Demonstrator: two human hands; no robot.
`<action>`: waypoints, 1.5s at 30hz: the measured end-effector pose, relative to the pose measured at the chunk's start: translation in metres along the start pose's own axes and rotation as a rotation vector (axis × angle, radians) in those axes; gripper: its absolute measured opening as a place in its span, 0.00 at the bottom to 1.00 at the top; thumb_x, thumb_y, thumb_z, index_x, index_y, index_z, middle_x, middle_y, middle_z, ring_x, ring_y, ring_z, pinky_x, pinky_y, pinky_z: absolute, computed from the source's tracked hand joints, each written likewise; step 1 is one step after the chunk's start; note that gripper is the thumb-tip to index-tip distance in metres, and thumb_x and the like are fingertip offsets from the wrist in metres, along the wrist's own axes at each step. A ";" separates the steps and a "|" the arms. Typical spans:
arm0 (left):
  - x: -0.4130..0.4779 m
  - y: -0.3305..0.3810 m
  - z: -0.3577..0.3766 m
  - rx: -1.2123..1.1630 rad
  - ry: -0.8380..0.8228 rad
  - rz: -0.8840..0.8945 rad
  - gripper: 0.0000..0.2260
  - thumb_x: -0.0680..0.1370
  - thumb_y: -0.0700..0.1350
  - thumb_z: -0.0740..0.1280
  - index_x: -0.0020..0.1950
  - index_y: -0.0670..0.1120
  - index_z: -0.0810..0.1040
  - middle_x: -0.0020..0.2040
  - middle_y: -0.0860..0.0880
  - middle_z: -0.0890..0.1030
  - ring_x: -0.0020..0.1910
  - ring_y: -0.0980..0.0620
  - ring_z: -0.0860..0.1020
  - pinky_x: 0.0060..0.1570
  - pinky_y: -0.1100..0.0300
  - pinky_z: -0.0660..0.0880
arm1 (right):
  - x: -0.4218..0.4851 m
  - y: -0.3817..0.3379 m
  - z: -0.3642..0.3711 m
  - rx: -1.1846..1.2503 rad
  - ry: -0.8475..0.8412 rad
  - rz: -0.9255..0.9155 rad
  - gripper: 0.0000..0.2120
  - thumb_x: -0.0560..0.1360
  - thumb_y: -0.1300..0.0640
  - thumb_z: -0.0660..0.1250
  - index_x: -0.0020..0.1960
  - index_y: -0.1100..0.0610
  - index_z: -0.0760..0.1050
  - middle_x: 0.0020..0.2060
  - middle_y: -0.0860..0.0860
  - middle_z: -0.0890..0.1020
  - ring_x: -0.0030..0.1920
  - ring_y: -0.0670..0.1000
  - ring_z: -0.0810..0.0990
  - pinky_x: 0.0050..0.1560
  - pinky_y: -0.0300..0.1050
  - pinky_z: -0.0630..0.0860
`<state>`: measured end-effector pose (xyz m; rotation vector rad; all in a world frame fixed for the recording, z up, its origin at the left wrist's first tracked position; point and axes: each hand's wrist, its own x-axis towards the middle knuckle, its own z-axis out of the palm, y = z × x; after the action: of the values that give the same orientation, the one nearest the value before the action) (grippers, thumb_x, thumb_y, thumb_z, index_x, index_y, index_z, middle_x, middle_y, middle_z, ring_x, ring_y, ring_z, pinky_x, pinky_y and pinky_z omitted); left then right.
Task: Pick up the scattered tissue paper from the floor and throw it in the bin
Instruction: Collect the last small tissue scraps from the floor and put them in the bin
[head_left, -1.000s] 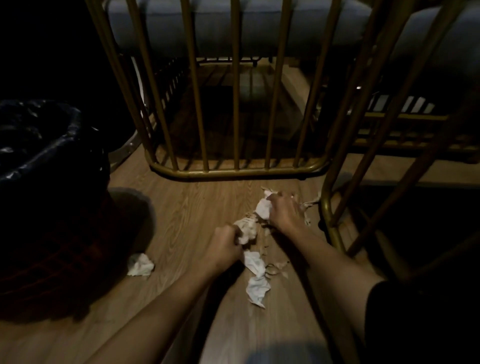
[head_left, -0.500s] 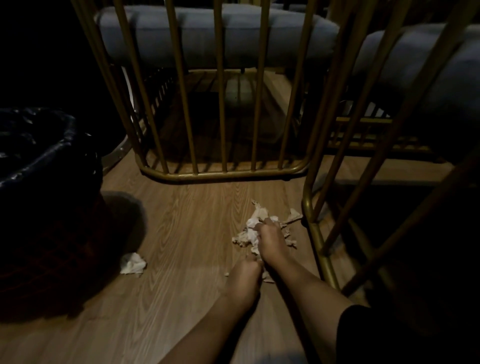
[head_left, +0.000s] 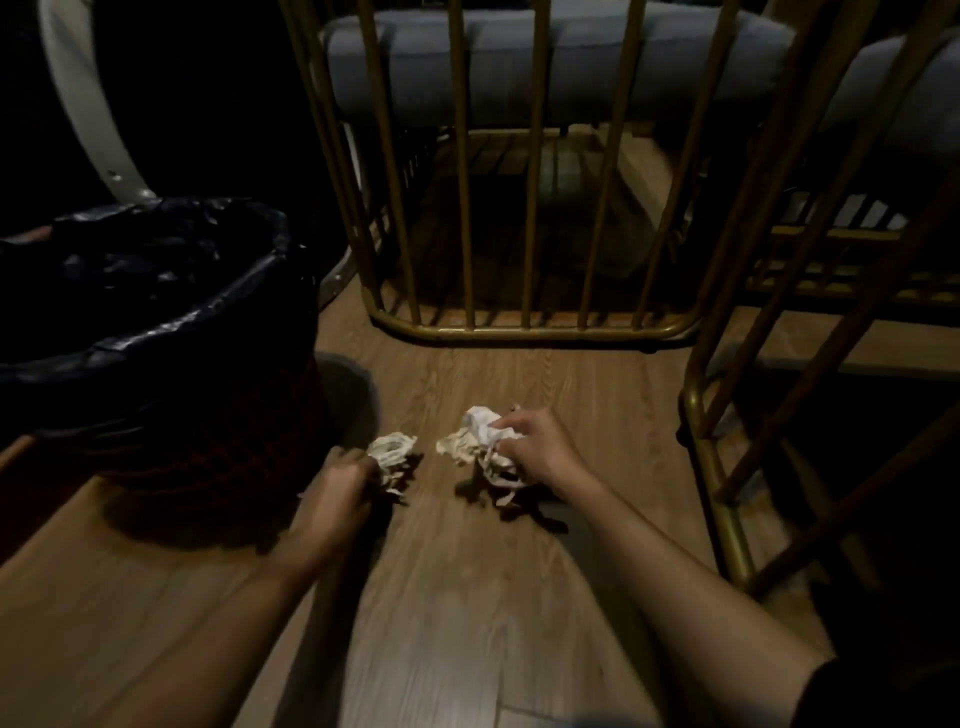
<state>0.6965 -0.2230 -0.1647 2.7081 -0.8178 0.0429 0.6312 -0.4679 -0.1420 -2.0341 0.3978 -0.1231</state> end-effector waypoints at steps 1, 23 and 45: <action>-0.003 -0.007 0.000 0.029 -0.001 -0.016 0.03 0.71 0.38 0.67 0.42 0.45 0.78 0.46 0.45 0.79 0.49 0.45 0.72 0.44 0.51 0.73 | -0.002 -0.004 0.011 -0.046 -0.016 -0.052 0.15 0.72 0.66 0.67 0.58 0.61 0.79 0.58 0.55 0.79 0.59 0.49 0.75 0.52 0.39 0.68; -0.014 0.019 -0.086 -0.051 -0.028 0.137 0.07 0.68 0.33 0.67 0.44 0.40 0.82 0.44 0.41 0.82 0.45 0.45 0.80 0.44 0.55 0.77 | -0.016 -0.051 0.055 -0.493 -0.126 -0.456 0.14 0.74 0.66 0.63 0.57 0.58 0.80 0.51 0.59 0.80 0.52 0.56 0.79 0.47 0.38 0.67; 0.016 -0.062 -0.314 -0.002 0.216 -0.391 0.11 0.69 0.38 0.71 0.51 0.40 0.83 0.51 0.40 0.83 0.54 0.43 0.79 0.50 0.57 0.73 | 0.034 -0.334 0.120 -0.145 -0.237 -0.516 0.14 0.72 0.62 0.67 0.58 0.58 0.79 0.60 0.62 0.78 0.61 0.59 0.76 0.61 0.46 0.73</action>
<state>0.7626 -0.0876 0.1181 2.7483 -0.2210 0.2407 0.7698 -0.2347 0.0898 -2.2241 -0.2799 -0.1681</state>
